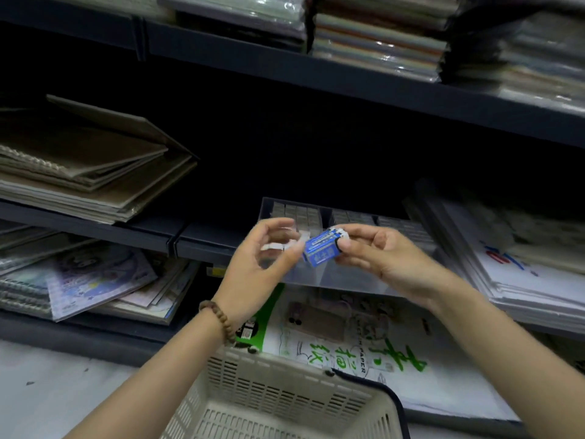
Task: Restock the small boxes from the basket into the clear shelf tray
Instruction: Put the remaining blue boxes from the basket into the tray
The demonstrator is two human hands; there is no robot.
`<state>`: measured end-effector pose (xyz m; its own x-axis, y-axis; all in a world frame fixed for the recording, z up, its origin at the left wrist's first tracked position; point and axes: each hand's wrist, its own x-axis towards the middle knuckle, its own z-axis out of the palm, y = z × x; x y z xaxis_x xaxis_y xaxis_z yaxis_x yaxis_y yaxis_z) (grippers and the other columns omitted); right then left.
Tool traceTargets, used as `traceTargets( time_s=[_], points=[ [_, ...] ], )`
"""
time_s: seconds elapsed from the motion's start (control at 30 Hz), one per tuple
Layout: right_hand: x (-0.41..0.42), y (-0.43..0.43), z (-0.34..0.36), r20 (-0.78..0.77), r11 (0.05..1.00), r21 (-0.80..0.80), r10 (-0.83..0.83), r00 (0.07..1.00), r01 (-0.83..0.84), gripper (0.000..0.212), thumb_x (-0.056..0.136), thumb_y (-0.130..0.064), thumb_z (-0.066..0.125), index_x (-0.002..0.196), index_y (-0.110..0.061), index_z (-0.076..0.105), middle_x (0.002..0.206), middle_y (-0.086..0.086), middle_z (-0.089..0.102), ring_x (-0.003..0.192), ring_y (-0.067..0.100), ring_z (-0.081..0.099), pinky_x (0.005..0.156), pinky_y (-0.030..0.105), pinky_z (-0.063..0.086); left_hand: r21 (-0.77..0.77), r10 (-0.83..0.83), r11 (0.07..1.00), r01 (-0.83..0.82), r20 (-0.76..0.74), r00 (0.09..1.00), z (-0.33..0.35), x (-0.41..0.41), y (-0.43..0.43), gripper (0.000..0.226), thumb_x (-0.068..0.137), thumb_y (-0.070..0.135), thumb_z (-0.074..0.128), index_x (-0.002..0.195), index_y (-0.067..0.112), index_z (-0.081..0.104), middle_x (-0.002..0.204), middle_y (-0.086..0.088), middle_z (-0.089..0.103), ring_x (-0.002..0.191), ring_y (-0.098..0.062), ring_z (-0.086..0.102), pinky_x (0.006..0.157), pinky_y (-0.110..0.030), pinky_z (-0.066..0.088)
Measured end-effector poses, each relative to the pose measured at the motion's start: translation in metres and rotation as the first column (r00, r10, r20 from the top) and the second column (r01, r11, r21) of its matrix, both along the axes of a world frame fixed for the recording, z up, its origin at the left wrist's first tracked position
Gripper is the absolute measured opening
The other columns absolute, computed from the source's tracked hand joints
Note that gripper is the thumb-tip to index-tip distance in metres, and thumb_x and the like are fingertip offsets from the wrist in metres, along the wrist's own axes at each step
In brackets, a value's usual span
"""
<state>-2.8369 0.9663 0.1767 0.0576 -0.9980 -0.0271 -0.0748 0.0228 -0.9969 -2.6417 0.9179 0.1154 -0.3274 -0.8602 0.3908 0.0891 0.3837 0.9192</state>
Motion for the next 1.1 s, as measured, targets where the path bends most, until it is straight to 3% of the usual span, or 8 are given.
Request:
traceTargets(
  time_s=[0.1, 0.17, 0.33, 0.47, 0.63, 0.77, 0.93, 1.1],
  points=[
    [-0.011, -0.034, 0.018, -0.184, 0.997, 0.069, 0.053, 0.981, -0.040, 0.026, 0.086, -0.013, 0.059, 0.110, -0.004, 0.064, 0.096, 0.009, 0.070, 0.078, 0.008, 0.068, 0.076, 0.017, 0.056, -0.072, 0.189, 0.980, -0.184, 0.079, 0.979, -0.006, 0.016, -0.021, 0.043, 0.085, 0.051, 0.054, 0.123, 0.031, 0.050, 0.126, 0.017, 0.053, 0.120, 0.001, 0.046, 0.102, -0.022, 0.036],
    [-0.016, -0.054, 0.022, -0.252, 0.987, 0.141, 0.106, 0.962, -0.072, 0.028, 0.090, -0.012, 0.056, 0.114, 0.002, 0.062, 0.096, 0.009, 0.069, 0.077, 0.006, 0.067, 0.073, 0.015, 0.054, 0.035, 0.184, 0.981, -0.191, 0.144, 0.972, -0.014, 0.022, -0.030, 0.059, 0.079, 0.055, 0.047, 0.134, 0.033, 0.039, 0.136, 0.021, 0.039, 0.126, 0.002, 0.035, 0.104, -0.021, 0.029],
    [-0.015, -0.084, 0.023, -0.428, 0.937, 0.310, 0.290, 0.856, -0.162, 0.033, 0.092, -0.017, 0.055, 0.116, 0.004, 0.060, 0.084, 0.001, 0.070, 0.064, 0.000, 0.065, 0.068, 0.012, 0.050, 0.217, 0.066, 0.972, -0.095, 0.137, 0.988, -0.029, 0.014, -0.035, 0.048, 0.092, 0.035, 0.045, 0.138, 0.027, 0.035, 0.128, 0.019, 0.046, 0.118, 0.002, 0.043, 0.085, -0.001, 0.035],
    [-0.013, -0.086, 0.025, -0.539, 0.961, 0.221, 0.261, 0.801, -0.164, 0.027, 0.089, -0.014, 0.062, 0.114, -0.003, 0.062, 0.102, 0.006, 0.069, 0.082, 0.001, 0.066, 0.074, 0.012, 0.052, 0.201, 0.014, 0.979, -0.039, 0.127, 0.992, -0.032, 0.013, -0.036, 0.041, 0.093, 0.032, 0.045, 0.134, 0.029, 0.038, 0.120, 0.024, 0.051, 0.102, 0.022, 0.048, 0.075, 0.004, 0.038],
    [0.004, -0.069, 0.016, -0.790, 0.988, 0.069, 0.137, 0.598, -0.135, 0.034, 0.077, -0.026, 0.076, 0.108, -0.019, 0.064, 0.098, -0.006, 0.066, 0.080, 0.006, 0.064, 0.071, 0.018, 0.054, 0.194, -0.002, 0.981, -0.022, 0.123, 0.992, -0.033, 0.015, -0.037, 0.055, 0.087, 0.042, 0.045, 0.139, 0.027, 0.035, 0.130, 0.016, 0.050, 0.112, 0.010, 0.048, 0.082, -0.002, 0.041],
    [0.021, -0.059, 0.006, -0.823, 0.998, 0.060, 0.059, 0.565, -0.017, 0.040, 0.079, -0.035, 0.073, 0.113, -0.018, 0.062, 0.108, -0.005, 0.063, 0.089, 0.011, 0.064, 0.081, 0.025, 0.051, 0.199, 0.020, 0.979, -0.045, 0.124, 0.992, -0.034, 0.013, -0.037, 0.050, 0.090, 0.039, 0.047, 0.138, 0.027, 0.036, 0.128, 0.015, 0.053, 0.111, 0.007, 0.051, 0.082, -0.006, 0.044],
    [0.031, -0.063, 0.012, -0.650, 0.965, 0.215, 0.029, 0.759, 0.147, 0.010, 0.090, -0.018, 0.063, 0.090, -0.008, 0.065, 0.104, 0.008, 0.065, 0.075, 0.010, 0.067, 0.068, 0.015, 0.056, 0.214, 0.016, 0.976, -0.042, 0.125, 0.992, -0.035, 0.013, -0.037, 0.048, 0.091, 0.039, 0.046, 0.137, 0.030, 0.035, 0.126, 0.019, 0.052, 0.108, 0.012, 0.050, 0.077, -0.001, 0.043],
    [0.045, -0.071, 0.016, -0.799, 0.943, 0.247, 0.068, 0.597, 0.223, 0.042, 0.081, -0.015, 0.073, 0.116, 0.004, 0.058, 0.102, 0.017, 0.069, 0.085, 0.024, 0.071, 0.079, 0.031, 0.058, 0.252, 0.020, 0.967, -0.043, 0.092, 0.996, -0.037, 0.014, -0.037, 0.052, 0.089, 0.042, 0.050, 0.138, 0.031, 0.035, 0.127, 0.016, 0.052, 0.113, 0.003, 0.050, 0.086, -0.013, 0.042]
  ],
)
